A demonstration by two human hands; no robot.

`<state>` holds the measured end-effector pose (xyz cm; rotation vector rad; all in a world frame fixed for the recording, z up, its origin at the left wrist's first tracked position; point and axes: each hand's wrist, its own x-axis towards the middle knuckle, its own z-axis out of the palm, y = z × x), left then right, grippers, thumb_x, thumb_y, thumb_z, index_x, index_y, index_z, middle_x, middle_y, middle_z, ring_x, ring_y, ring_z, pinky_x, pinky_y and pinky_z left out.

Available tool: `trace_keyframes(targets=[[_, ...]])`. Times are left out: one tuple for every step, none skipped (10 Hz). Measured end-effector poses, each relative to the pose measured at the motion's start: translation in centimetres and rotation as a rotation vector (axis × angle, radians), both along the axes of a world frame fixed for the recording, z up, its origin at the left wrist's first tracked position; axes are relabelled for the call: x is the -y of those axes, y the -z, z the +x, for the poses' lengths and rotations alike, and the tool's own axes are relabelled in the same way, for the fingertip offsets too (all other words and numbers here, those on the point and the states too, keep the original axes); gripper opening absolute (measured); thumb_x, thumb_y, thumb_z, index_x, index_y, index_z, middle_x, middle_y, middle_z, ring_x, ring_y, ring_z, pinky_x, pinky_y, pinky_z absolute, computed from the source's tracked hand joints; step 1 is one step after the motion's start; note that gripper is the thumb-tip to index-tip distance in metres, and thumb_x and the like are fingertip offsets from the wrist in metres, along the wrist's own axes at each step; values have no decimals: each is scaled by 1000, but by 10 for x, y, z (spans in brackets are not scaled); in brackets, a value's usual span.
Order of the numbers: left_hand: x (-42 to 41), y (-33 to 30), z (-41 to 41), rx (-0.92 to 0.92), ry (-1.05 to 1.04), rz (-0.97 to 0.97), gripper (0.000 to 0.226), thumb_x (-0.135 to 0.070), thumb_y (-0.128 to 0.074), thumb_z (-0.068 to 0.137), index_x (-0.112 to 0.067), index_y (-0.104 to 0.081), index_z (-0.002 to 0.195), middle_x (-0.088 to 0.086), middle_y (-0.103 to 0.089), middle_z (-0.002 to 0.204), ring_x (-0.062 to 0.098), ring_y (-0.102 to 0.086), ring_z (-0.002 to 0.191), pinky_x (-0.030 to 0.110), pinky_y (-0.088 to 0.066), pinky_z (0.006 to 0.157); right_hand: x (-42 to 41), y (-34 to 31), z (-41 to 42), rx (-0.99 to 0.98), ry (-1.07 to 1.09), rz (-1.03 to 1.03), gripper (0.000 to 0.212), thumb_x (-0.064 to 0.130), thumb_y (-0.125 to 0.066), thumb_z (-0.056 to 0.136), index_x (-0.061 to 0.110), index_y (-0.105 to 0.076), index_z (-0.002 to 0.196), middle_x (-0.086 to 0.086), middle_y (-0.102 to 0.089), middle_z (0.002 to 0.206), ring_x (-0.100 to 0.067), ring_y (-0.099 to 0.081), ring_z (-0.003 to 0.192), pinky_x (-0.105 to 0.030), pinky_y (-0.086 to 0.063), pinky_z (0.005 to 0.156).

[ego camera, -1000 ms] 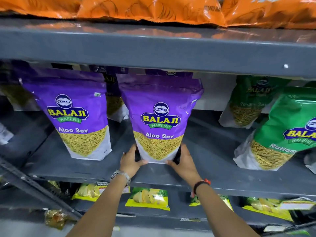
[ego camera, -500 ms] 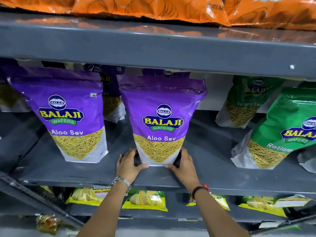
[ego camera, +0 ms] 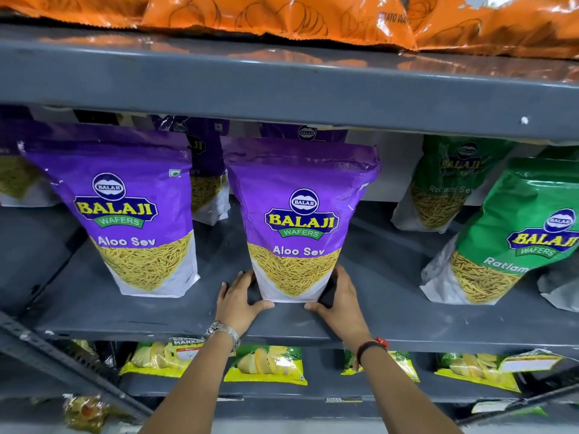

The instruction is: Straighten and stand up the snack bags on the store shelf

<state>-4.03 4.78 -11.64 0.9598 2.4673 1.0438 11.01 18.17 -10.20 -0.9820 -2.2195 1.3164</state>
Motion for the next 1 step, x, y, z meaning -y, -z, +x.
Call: trace_keyframes(targets=[[8,-7,5,-131,-75,101,78,-36,-63,77,-10,-21,138,16,-28,149,29,-18,141,45,-13,116,3,-7,11,-136,126,32,85,14,-76,68,19,-25,136,-1,-39,136,-19,-30,133,-28,-27,106]])
